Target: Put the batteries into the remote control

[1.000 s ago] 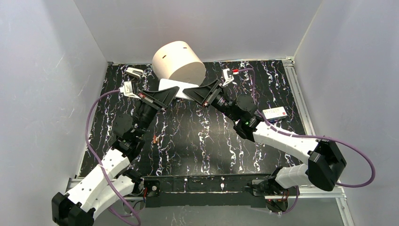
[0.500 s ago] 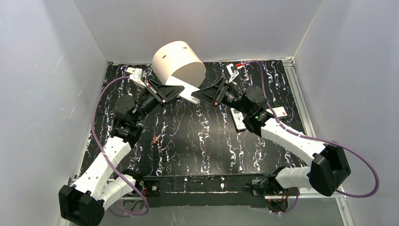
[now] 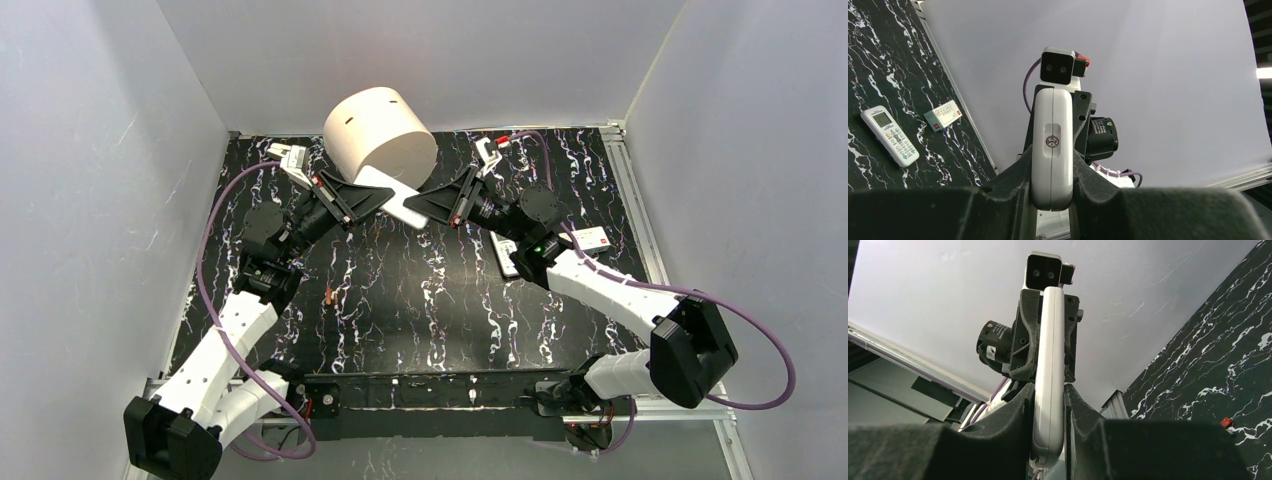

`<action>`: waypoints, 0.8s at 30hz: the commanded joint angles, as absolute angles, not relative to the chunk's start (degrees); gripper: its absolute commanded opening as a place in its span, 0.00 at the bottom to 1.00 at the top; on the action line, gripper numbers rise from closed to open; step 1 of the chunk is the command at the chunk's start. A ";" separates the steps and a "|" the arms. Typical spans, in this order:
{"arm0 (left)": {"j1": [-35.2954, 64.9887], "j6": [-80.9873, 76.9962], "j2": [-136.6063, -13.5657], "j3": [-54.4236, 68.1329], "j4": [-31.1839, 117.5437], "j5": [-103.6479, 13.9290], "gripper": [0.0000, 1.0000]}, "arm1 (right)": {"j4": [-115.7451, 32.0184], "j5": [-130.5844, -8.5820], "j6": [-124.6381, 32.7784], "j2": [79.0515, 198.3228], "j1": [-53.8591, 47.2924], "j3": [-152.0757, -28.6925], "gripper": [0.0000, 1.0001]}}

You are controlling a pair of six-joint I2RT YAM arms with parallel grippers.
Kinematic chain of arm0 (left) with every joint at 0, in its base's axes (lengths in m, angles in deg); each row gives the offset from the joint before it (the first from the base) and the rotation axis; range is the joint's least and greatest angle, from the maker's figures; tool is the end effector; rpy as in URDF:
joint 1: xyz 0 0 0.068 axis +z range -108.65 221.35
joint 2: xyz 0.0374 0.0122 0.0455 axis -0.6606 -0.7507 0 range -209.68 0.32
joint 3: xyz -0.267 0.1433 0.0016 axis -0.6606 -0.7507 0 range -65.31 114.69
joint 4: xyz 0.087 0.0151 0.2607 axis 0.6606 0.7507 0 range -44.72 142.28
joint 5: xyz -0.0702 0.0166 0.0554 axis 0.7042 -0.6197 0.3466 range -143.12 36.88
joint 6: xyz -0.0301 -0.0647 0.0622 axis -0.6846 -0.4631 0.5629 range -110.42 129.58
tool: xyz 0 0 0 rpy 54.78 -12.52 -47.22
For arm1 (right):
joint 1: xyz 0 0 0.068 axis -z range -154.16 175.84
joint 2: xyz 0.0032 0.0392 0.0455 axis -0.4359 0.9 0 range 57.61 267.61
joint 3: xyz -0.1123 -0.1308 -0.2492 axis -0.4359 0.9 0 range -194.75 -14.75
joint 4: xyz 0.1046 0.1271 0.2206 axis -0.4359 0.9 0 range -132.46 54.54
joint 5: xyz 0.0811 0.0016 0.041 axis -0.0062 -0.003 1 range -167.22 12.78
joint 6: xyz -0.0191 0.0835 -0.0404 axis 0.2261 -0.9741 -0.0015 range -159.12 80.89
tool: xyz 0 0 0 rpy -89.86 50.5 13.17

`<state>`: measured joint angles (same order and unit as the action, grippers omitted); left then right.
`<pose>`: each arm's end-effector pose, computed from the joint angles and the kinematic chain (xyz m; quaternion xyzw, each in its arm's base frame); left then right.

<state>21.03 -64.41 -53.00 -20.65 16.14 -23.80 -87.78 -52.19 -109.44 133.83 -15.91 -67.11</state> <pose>0.2186 -0.1257 0.4225 -0.0635 0.5860 -0.6809 0.4347 0.2388 0.2617 0.4053 -0.0379 0.5770 0.7373 0.3494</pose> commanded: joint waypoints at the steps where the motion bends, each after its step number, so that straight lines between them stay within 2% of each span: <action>1: 22.37 -68.04 -51.00 -17.90 12.90 -26.27 0.00 | -97.79 -50.09 -107.62 132.42 -15.58 -63.41 0.18; 7: 24.71 -76.13 -51.05 -19.95 6.08 -29.39 0.00 | -102.59 -46.05 -105.20 131.89 -15.16 -62.15 0.18; 11: 25.83 -78.28 -51.12 -21.99 2.26 -30.61 0.00 | -98.68 -46.30 -102.78 131.38 -15.05 -63.01 0.19; 15: 25.88 -78.66 -52.10 -22.71 1.71 -29.32 0.00 | -88.21 -50.24 -100.48 131.56 -15.08 -65.21 0.23; 18: 25.90 -77.50 -52.01 -23.60 1.51 -29.16 0.00 | -79.49 -54.39 -101.56 132.47 -15.03 -66.92 0.28; 21: 25.92 -77.38 -52.88 -24.23 1.51 -27.96 0.00 | -71.17 -57.30 -106.33 134.68 -15.06 -68.90 0.42; 24: 25.89 -78.41 -53.74 -26.00 1.50 -27.78 0.00 | -71.28 -55.61 -109.62 136.60 -15.04 -69.36 0.51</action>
